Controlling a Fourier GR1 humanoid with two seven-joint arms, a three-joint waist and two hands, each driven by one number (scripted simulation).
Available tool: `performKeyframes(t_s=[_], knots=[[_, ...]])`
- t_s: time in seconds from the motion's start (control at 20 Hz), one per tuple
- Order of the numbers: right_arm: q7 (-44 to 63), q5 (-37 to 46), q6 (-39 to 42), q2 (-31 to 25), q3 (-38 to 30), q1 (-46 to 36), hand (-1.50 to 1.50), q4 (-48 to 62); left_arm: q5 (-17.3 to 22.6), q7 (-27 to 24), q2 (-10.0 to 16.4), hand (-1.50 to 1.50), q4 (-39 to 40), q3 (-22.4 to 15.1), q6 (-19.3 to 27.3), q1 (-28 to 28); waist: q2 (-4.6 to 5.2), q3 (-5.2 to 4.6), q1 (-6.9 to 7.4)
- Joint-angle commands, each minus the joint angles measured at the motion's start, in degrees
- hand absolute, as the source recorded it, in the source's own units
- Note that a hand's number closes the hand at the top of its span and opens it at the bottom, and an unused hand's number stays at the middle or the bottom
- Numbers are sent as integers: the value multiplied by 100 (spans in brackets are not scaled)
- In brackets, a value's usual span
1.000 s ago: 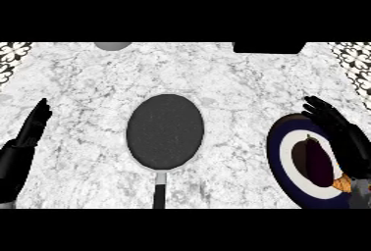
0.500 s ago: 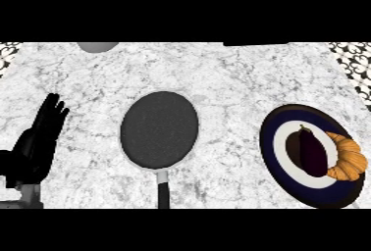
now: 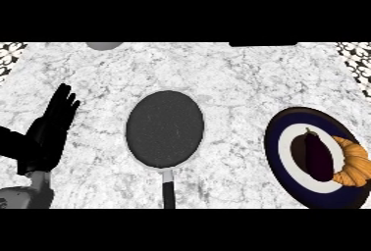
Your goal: Pick the croissant from the plate and place it in the pan
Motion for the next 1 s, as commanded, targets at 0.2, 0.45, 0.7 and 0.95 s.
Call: performKeyframes(t_s=[0.2, 0.45, 0.7, 0.95], knots=[[683, 1028, 181, -768, 295, -128, -150, -503, 103, 345, 136, 0, -41, 167, -228, -313, 9, -13, 169], [1570, 1899, 93, -829, 1120, -756, -150, -645, -150, 106, -266, 0, 277, -55, -67, -457, 46, -9, 267], [2351, 2384, 786, -1084, 1810, -769, -150, -1143, -198, 163, -347, 0, 247, -120, -66, -431, 38, -11, 273], [2927, 2705, 1503, -1058, 2394, -930, -150, -1338, -23, -35, -120, 0, 483, 226, -428, -432, 37, -10, 250]])
